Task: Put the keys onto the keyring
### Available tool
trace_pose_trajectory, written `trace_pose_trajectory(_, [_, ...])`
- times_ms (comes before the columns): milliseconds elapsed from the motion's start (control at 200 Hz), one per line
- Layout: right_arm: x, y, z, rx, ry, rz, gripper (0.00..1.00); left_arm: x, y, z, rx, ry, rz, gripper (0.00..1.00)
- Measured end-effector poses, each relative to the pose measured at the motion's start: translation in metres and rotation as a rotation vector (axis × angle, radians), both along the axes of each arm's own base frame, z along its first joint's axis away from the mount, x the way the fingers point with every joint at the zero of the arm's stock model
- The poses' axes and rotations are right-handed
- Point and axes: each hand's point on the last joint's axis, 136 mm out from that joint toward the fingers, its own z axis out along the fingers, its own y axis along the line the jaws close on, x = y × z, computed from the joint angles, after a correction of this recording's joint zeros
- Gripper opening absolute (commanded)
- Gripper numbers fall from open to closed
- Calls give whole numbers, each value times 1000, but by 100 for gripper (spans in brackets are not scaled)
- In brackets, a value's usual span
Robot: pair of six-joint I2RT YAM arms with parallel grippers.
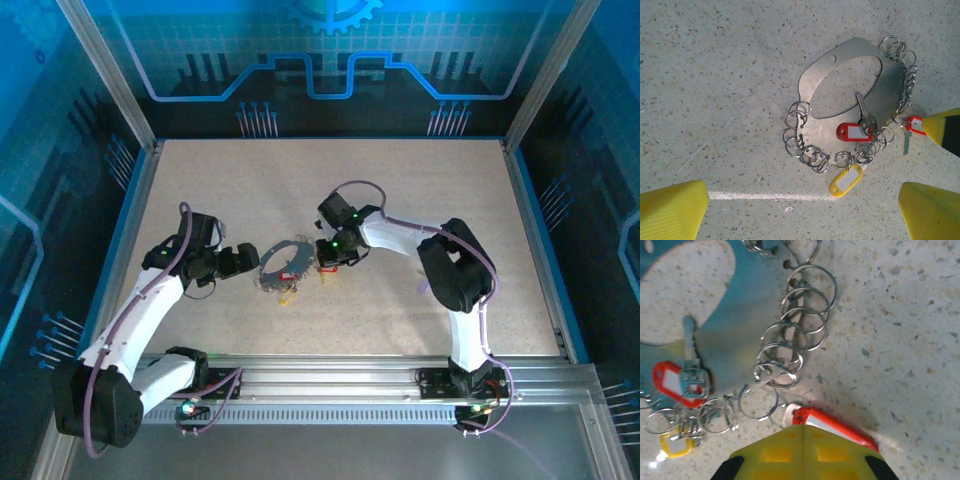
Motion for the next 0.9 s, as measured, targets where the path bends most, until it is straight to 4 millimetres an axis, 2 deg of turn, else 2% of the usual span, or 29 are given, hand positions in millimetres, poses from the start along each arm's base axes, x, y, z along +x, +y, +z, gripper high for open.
trace_pose_trajectory(90, [-3,-2,-10,-18,15,23,4,0,-1,0,-3,0,-1,99])
trace_pose_trajectory(300, [-16,3,-10,-14,16,71,4,2,-3,2,-16,-9,-8,99])
trace_pose_trajectory(495, [-53,26,-8,15,76,165,4,1,-5,2,-27,-6,-14,99])
trace_pose_trajectory(695, [-94,54,0,99,194,206,10,1,-7,2,-35,-5,-19,99])
trace_pose_trajectory(815, [-109,67,6,141,251,200,18,1,-8,1,-41,-6,-22,99])
trace_pose_trajectory(900, [-112,70,14,160,259,191,22,0,-9,1,-46,-4,-25,99])
